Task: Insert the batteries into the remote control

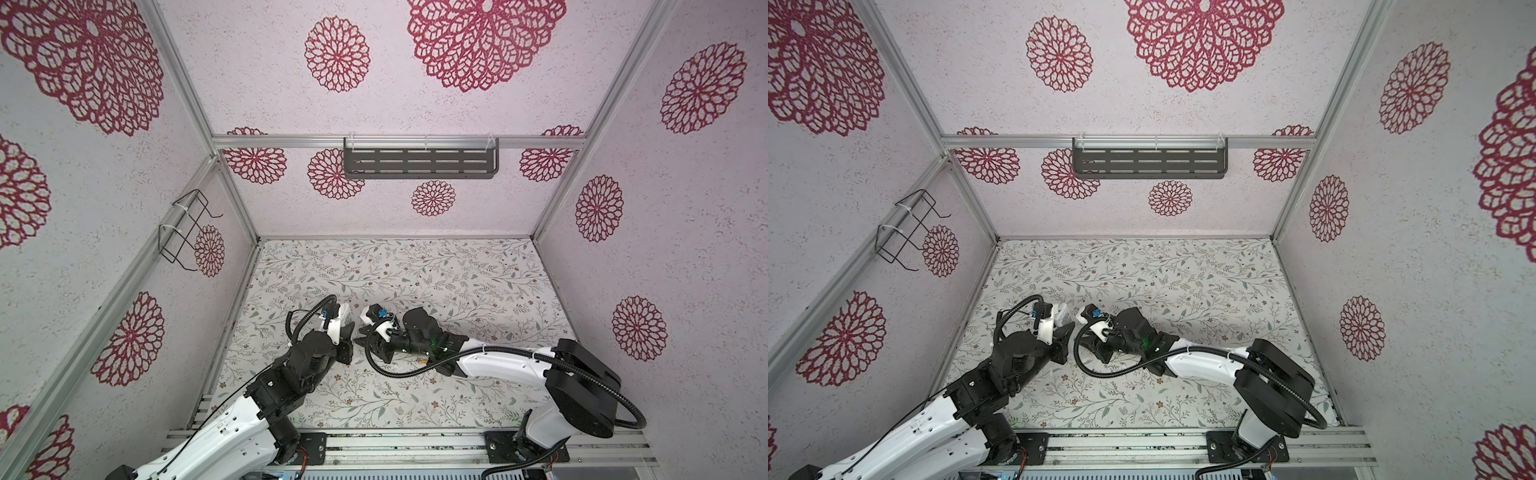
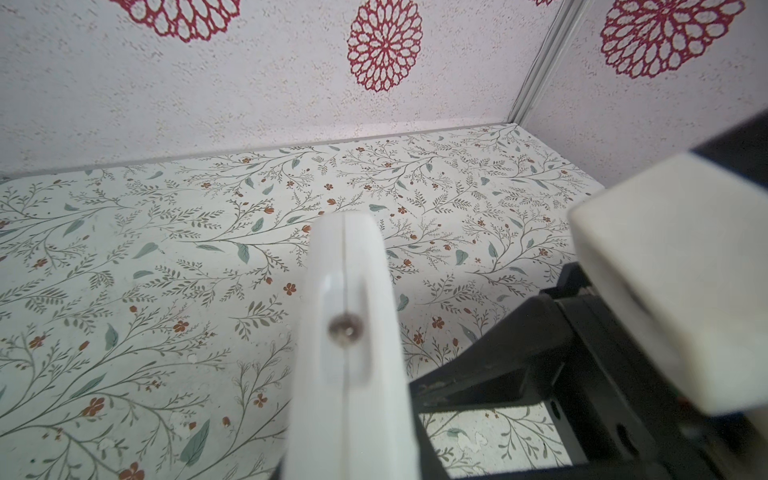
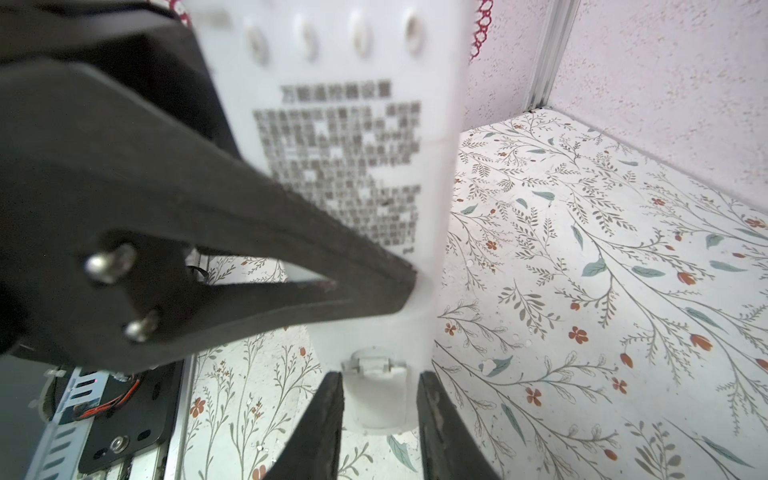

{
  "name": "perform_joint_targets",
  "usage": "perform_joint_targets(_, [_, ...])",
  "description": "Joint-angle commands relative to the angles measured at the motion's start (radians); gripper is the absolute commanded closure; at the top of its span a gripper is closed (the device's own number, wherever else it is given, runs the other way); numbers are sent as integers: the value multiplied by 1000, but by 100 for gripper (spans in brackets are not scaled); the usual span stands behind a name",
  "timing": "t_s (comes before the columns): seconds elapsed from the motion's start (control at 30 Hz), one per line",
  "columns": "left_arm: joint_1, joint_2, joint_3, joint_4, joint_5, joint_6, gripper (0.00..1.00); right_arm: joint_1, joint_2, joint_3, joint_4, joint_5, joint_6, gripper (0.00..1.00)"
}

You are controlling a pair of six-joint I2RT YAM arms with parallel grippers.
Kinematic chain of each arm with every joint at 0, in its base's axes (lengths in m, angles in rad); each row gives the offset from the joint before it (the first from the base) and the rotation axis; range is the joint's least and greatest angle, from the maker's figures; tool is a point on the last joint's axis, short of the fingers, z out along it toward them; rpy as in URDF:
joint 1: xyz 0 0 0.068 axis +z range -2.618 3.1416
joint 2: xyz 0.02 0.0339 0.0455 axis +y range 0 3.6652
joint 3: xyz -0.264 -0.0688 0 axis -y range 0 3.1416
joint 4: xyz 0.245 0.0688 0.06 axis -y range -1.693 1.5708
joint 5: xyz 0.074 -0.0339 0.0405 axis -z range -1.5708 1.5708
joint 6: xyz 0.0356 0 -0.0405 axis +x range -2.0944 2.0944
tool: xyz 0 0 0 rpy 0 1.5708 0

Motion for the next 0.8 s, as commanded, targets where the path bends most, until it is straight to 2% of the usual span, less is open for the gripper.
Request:
perform_joint_targets(0.0, [-10,3,33,15,-22,19,100,7,-52,-6,32,17,-9,67])
perform_joint_targets(0.07, [-9,4,35,14,-20,19,100,5,-53,-6,32,16,-7,65])
perform_joint_targets(0.2, [-10,-1,37,15,-5,19,100,7,-46,-7,49,7,-9,50])
perform_joint_targets(0.33, [-10,-9,35,16,4,20,100,8,-26,11,46,2,-14,44])
perform_joint_targets(0.63, [-18,-19,38,15,21,24,100,8,25,48,52,-7,-19,44])
perform_joint_targets(0.77, [-21,-20,38,16,25,24,100,8,39,64,50,-17,-22,48])
